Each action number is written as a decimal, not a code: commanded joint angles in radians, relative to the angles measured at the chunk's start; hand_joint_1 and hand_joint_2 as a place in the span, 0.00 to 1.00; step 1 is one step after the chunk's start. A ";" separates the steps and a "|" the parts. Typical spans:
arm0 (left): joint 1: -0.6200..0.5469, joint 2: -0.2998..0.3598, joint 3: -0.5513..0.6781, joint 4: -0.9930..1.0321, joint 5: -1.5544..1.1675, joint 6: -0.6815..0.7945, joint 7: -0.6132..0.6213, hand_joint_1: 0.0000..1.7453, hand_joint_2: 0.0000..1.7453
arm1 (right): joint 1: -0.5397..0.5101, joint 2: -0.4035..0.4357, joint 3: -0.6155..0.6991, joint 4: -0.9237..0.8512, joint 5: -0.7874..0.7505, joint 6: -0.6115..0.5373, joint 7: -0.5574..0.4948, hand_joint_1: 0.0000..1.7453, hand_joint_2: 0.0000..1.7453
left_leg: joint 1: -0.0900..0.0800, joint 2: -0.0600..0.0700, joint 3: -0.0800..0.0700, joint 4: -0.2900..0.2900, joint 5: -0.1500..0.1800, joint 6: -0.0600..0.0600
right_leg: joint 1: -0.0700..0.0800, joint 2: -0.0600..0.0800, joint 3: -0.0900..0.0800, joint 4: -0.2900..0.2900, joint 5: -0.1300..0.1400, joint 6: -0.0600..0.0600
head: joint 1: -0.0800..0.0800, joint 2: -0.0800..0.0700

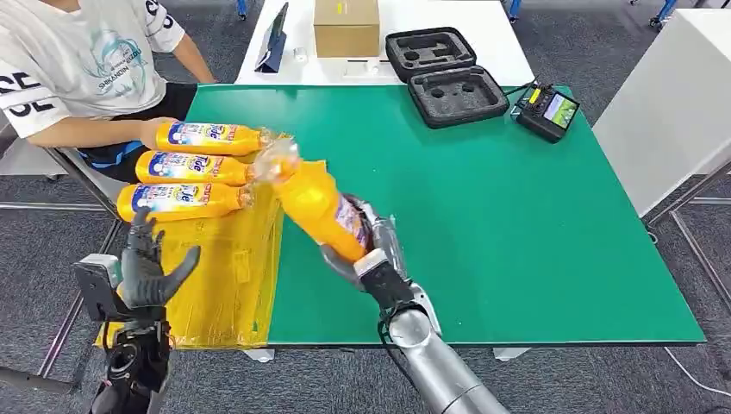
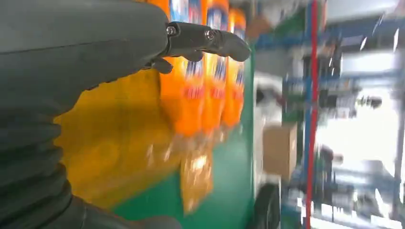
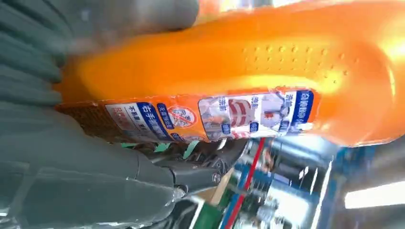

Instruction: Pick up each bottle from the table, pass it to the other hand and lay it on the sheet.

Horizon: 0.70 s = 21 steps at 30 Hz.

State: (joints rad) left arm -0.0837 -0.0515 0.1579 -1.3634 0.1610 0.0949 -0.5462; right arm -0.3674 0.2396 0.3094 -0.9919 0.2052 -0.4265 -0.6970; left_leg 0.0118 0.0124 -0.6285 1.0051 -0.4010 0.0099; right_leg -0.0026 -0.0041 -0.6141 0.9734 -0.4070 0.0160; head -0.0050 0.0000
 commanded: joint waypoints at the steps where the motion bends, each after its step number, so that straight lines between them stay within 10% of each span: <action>1: 0.021 0.000 -0.111 -0.058 0.061 -0.118 0.055 0.00 1.00 | 0.010 -0.035 0.015 -0.047 -0.070 -0.024 -0.001 1.00 1.00 | 0.000 -0.003 0.004 -0.001 -0.002 0.000 | 0.000 -0.002 0.005 0.000 -0.002 0.000 | 0.000 0.000; 21: -0.029 0.016 -0.307 -0.079 0.129 -0.259 0.143 0.00 1.00 | -0.010 0.050 0.154 0.218 0.062 -0.050 -0.001 1.00 1.00 | 0.001 -0.001 0.002 -0.001 -0.001 0.000 | 0.001 0.001 0.003 -0.001 -0.001 0.000 | 0.000 0.000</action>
State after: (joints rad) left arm -0.0549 -0.0523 -0.0523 -1.4969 0.2815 -0.1682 -0.4211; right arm -0.3436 0.2388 0.3449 -0.9563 0.2248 -0.4532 -0.6977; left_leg 0.0120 0.0118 -0.6289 1.0051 -0.4012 0.0101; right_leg -0.0023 -0.0041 -0.6140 0.9735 -0.4069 0.0160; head -0.0050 0.0000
